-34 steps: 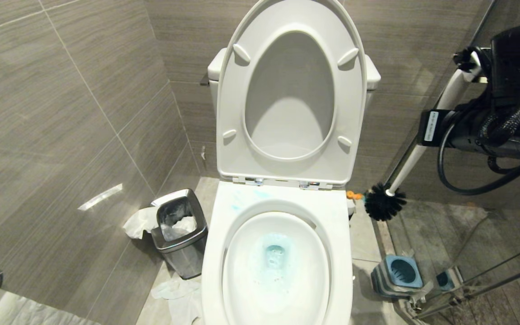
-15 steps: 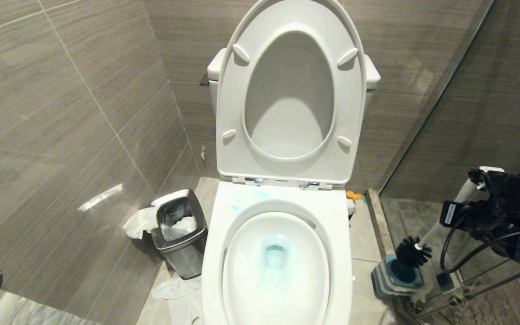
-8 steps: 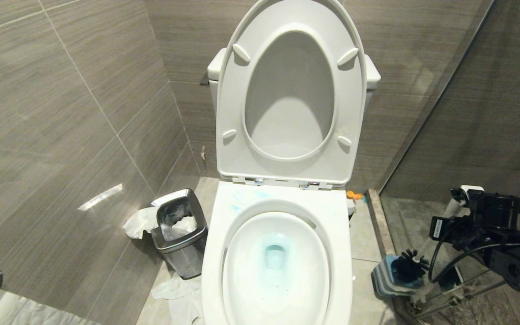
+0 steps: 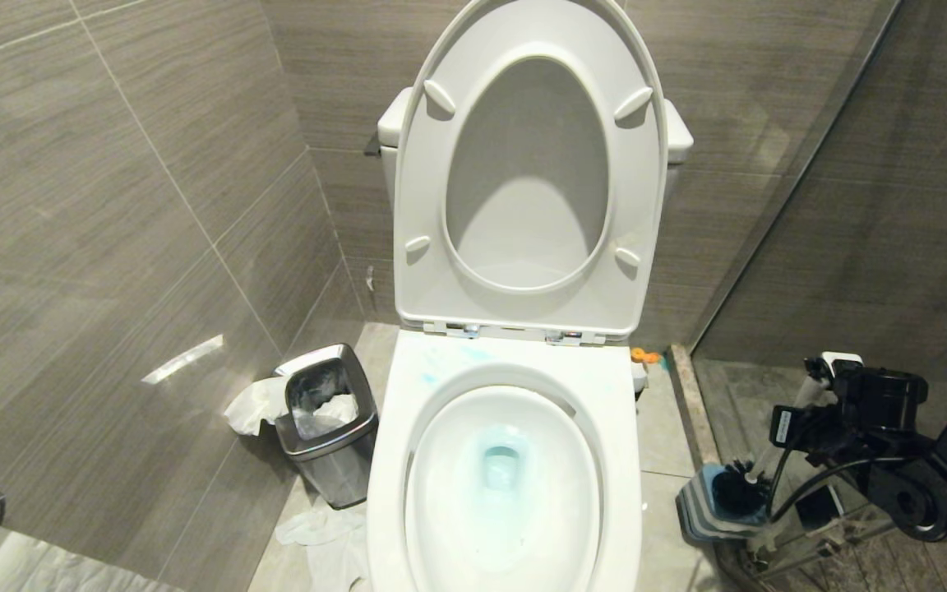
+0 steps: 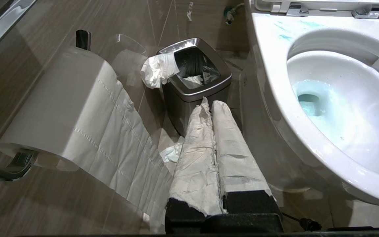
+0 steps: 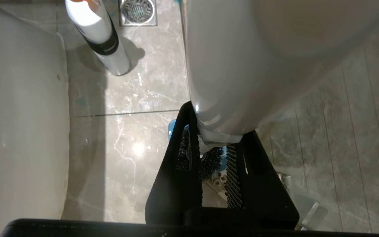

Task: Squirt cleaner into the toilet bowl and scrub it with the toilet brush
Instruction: Put the toilet brush back

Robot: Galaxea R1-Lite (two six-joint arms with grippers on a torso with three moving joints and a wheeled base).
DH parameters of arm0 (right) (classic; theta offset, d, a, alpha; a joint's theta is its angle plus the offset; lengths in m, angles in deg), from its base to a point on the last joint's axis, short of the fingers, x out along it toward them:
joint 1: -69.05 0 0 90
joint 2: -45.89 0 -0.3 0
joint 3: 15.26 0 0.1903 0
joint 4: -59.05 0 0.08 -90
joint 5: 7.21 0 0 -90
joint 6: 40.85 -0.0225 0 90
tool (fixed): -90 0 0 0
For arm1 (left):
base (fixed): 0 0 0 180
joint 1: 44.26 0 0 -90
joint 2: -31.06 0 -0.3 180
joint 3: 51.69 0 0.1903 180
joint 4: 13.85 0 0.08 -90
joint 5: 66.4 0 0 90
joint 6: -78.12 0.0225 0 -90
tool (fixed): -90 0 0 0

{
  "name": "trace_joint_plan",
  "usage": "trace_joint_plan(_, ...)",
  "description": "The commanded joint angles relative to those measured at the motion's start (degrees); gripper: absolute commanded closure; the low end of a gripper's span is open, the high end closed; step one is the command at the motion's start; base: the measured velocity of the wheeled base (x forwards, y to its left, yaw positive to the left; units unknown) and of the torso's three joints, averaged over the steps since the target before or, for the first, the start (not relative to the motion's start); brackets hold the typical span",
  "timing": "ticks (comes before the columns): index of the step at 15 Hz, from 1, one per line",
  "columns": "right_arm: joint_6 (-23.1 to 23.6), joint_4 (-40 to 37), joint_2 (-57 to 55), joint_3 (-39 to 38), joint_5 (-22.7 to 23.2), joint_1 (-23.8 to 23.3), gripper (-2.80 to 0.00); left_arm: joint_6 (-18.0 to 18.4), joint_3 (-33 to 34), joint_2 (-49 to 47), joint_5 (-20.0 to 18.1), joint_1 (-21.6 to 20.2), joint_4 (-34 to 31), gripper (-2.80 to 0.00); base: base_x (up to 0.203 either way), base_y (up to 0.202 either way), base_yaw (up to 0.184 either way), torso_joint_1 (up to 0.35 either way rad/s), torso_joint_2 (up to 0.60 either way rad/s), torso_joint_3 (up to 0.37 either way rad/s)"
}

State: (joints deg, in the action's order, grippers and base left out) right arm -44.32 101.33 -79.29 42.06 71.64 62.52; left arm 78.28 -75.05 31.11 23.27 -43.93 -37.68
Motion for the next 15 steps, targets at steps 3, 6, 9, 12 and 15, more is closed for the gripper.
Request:
trace_joint_plan(3, 0.1, 3.4, -3.5, 0.2, -0.3, -0.5, 0.0, 0.0, 0.1, 0.0, 0.0, 0.0, 0.0, 0.0, 0.0, 0.0, 0.0, 0.0, 0.0, 0.0)
trace_joint_plan(6, 0.1, 4.9, -4.8, 0.6, -1.0, -1.0, 0.0, 0.0, 0.1, 0.0, 0.0, 0.0, 0.0, 0.0, 0.0, 0.0, 0.0, 0.0, 0.0, 0.0)
trace_joint_plan(9, 0.0, 5.0, -5.9, 0.5, -1.0, -1.1, 0.0, 0.0, 0.1, 0.0, 0.0, 0.0, 0.0, 0.0, 0.0, 0.0, 0.0, 0.0, 0.0, 0.0)
trace_joint_plan(12, 0.2, 6.5, -8.1, 0.8, -1.1, -1.1, 0.0, 0.0, 0.1, 0.0, 0.0, 0.0, 0.0, 0.0, 0.0, 0.0, 0.0, 0.0, 0.0, 0.0)
trace_joint_plan(15, 1.7, 10.6, -10.8, 0.4, -1.2, -1.1, 0.0, 0.0, 0.1, 0.0, 0.0, 0.0, 0.0, 0.0, 0.0, 0.0, 0.0, 0.0, 0.0, 0.0)
